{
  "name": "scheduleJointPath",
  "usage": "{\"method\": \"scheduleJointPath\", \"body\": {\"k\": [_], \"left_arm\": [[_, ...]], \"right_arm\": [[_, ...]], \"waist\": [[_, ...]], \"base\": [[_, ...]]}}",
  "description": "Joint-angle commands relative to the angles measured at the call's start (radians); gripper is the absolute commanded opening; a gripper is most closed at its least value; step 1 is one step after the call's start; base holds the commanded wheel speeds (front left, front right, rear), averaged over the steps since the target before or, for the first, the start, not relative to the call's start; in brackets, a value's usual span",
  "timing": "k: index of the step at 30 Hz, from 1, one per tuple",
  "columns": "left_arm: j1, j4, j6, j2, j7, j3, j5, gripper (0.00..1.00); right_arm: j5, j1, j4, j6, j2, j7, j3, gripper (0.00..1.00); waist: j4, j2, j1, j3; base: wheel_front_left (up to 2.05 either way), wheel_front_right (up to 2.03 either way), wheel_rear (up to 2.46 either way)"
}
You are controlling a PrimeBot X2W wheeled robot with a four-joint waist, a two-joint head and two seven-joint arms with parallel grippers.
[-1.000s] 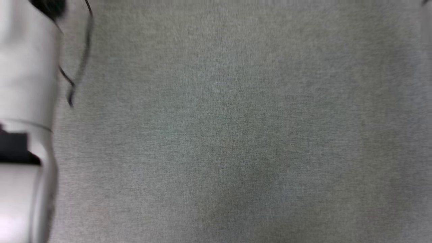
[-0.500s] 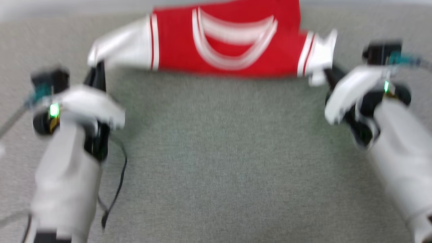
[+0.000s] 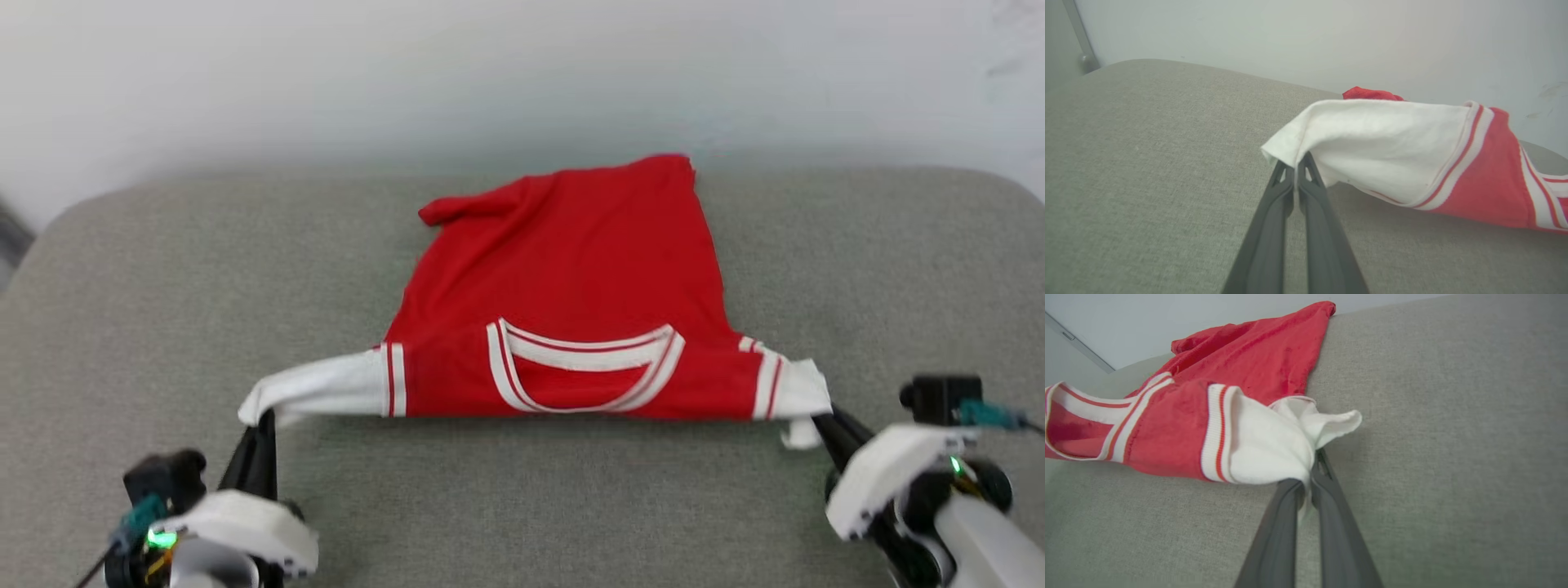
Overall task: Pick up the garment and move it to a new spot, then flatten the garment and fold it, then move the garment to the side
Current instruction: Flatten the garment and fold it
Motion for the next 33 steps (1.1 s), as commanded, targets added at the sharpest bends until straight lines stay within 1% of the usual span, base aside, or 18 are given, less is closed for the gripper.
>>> {"method": "scheduleJointPath", "body": {"k": [1, 6, 7, 11, 13, 14, 15, 16, 21, 25, 27, 29, 31, 33], "left_arm": [[0.027, -0.024, 0.01, 0.008, 0.004, 0.001, 0.007, 0.0], [0.202, -0.156, 0.064, 0.01, 0.059, -0.006, 0.012, 0.0], [0.23, -0.181, 0.073, 0.014, 0.066, -0.002, 0.01, 0.0], [0.332, -0.267, 0.112, 0.015, 0.092, 0.004, 0.012, 0.0], [0.357, -0.302, 0.12, 0.016, 0.103, 0.001, 0.014, 0.0], [0.365, -0.318, 0.124, 0.018, 0.107, -0.002, 0.018, 0.0], [0.369, -0.332, 0.126, 0.023, 0.114, -0.008, 0.026, 0.0], [0.369, -0.348, 0.124, 0.025, 0.119, -0.017, 0.03, 0.0], [0.348, -0.413, 0.12, 0.029, 0.137, -0.052, 0.054, 0.0], [0.332, -0.462, 0.127, 0.021, 0.143, -0.073, 0.068, 0.0], [0.322, -0.489, 0.13, 0.015, 0.142, -0.084, 0.075, 0.0], [0.31, -0.515, 0.13, 0.01, 0.142, -0.097, 0.081, 0.0], [0.285, -0.537, 0.125, 0.003, 0.14, -0.113, 0.091, 0.0], [0.255, -0.553, 0.116, -0.003, 0.135, -0.132, 0.099, 0.0]], "right_arm": [[0.001, 0.038, -0.015, -0.001, -0.008, -0.004, -0.014, 0.0], [-0.038, 0.234, -0.112, -0.001, -0.025, 0.003, -0.108, 0.0], [-0.042, 0.272, -0.133, -0.001, -0.021, 0.01, -0.128, 0.0], [-0.122, 0.426, -0.221, -0.001, 0.0, 0.045, -0.23, 0.0], [-0.175, 0.485, -0.273, -0.001, 0.018, 0.084, -0.273, 0.0], [-0.198, 0.511, -0.301, -0.001, 0.028, 0.112, -0.29, 0.29], [-0.222, 0.528, -0.332, -0.001, 0.033, 0.134, -0.309, 0.97], [-0.242, 0.541, -0.367, -0.001, 0.039, 0.158, -0.328, 1.0], [-0.304, 0.573, -0.53, -0.001, 0.067, 0.263, -0.423, 1.0], [-0.296, 0.503, -0.597, -0.001, 0.089, 0.315, -0.527, 1.0], [-0.283, 0.437, -0.582, -0.001, 0.101, 0.33, -0.583, 1.0], [-0.282, 0.362, -0.542, -0.001, 0.106, 0.336, -0.628, 1.0], [-0.277, 0.244, -0.472, -0.001, 0.097, 0.355, -0.663, 1.0], [-0.287, 0.136, -0.4, -0.001, 0.079, 0.381, -0.677, 1.0]], "waist": [[0.013, 0.0, 0.0004, -0.018], [0.023, 0.0, 0.0004, -0.055], [0.024, 0.0, 0.0004, -0.058], [0.031, 0.0, 0.0004, -0.066], [0.036, 0.0, 0.0004, -0.067], [0.038, 0.0, 0.0004, -0.066], [0.041, 0.0, 0.0004, -0.065], [0.045, 0.0, 0.0004, -0.063], [0.068, 0.0, 0.0004, -0.054], [0.092, 0.0, 0.0004, -0.037], [0.106, 0.0, 0.0004, -0.015], [0.122, 0.0, 0.0004, 0.015], [0.146, 0.0, 0.0004, 0.053], [0.177, 0.0, 0.0004, 0.101]], "base": [[0.0, 0.0, 0.0], [0.0, 0.0, 0.0], [0.0, 0.0, 0.0], [0.0, 0.0, 0.0], [0.0, 0.0, 0.0], [0.0, 0.0, 0.0], [0.0, 0.0, 0.0], [0.0, 0.0, 0.0], [0.0, 0.0, 0.0], [0.0, 0.0, 0.0], [0.0, 0.0, 0.0], [0.0, 0.0, 0.0], [0.0, 0.0, 0.0], [0.0, 0.0, 0.0]]}}
